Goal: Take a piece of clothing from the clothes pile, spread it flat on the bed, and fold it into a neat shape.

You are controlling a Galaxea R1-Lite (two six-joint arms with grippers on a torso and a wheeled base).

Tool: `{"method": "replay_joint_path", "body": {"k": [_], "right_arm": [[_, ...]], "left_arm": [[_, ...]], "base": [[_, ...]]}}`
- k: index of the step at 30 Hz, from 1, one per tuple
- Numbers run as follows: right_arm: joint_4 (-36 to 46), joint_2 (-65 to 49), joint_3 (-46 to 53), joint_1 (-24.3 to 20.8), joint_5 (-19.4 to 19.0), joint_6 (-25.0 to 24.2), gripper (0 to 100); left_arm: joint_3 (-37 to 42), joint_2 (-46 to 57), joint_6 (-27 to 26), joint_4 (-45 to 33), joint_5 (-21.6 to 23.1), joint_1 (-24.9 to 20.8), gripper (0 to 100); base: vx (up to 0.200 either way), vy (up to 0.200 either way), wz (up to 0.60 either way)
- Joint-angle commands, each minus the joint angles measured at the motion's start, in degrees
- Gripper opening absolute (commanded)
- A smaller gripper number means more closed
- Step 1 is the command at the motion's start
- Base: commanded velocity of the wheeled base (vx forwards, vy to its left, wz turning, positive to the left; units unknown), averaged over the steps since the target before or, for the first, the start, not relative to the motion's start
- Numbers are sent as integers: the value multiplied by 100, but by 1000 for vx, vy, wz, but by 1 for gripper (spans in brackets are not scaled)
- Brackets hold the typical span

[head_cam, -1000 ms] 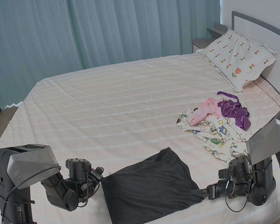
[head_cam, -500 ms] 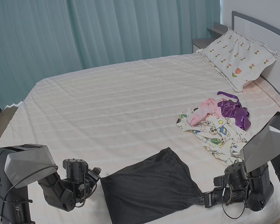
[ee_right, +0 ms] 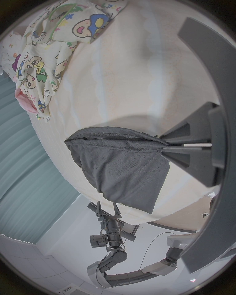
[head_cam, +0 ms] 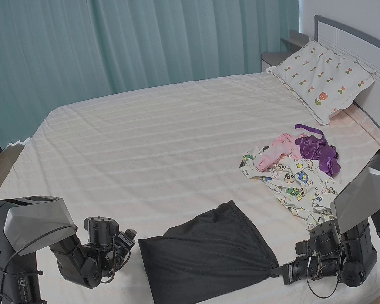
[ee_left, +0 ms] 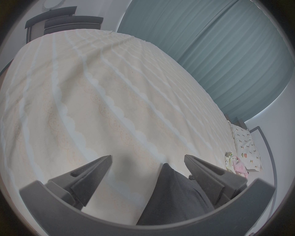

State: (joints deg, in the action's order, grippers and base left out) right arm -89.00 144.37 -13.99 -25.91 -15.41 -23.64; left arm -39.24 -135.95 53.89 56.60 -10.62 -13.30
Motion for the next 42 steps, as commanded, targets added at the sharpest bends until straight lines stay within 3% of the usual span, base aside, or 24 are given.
{"method": "replay_joint_path", "body": {"k": [1, 3, 4, 10, 16, 17, 19, 21, 22, 24, 32, 37, 42], "right_arm": [[-64, -23, 11, -2, -6, 8, 0], [-64, -23, 20, -2, -6, -1, 0], [-64, -23, 2, -2, -6, -1, 100], [-73, -190, 55, 86, -6, -18, 100], [-73, -480, 11, 367, -15, -660, 100], [-64, -533, 2, 464, -15, -818, 100], [-64, -533, -7, 516, -15, -844, 100], [-64, -524, -7, 516, -15, -853, 100], [-73, -507, -7, 516, -24, -871, 100], [-73, -498, -7, 516, -24, -879, 100], [-73, -471, -16, 516, -24, -879, 100], [-73, -480, -16, 534, -24, -879, 100], [-73, -480, -86, 578, -15, -879, 100]], "left_arm": [[48, 77, -2, 0, -2, -15, 100], [92, 86, -2, 0, -2, -15, 100], [110, 86, 7, 0, 7, -15, 100], [479, 192, -11, 53, 271, -103, 100], [1085, 464, -107, 501, 1027, -217, 100], [1358, 517, -301, 712, 1334, -278, 100], [1630, 464, -731, 932, 1528, -358, 100], [1692, 447, -872, 1002, 1545, -384, 100], [1859, 244, -1399, 1301, 1536, -498, 100], [1885, 25, -1689, 1591, 1501, -577, 100], [1639, -301, -1909, 1899, 1475, -885, 100], [1542, -371, -2384, 1899, 1352, -867, 100], [1542, -432, -2524, 1890, 1325, -885, 100]], "base": [[0, 0, 0], [0, 0, 0], [0, 0, 0], [0, 0, 0], [0, 0, 0], [0, 0, 0], [0, 0, 0], [0, 0, 0], [0, 0, 0], [0, 0, 0], [0, 0, 0], [0, 0, 0], [0, 0, 0]]}}
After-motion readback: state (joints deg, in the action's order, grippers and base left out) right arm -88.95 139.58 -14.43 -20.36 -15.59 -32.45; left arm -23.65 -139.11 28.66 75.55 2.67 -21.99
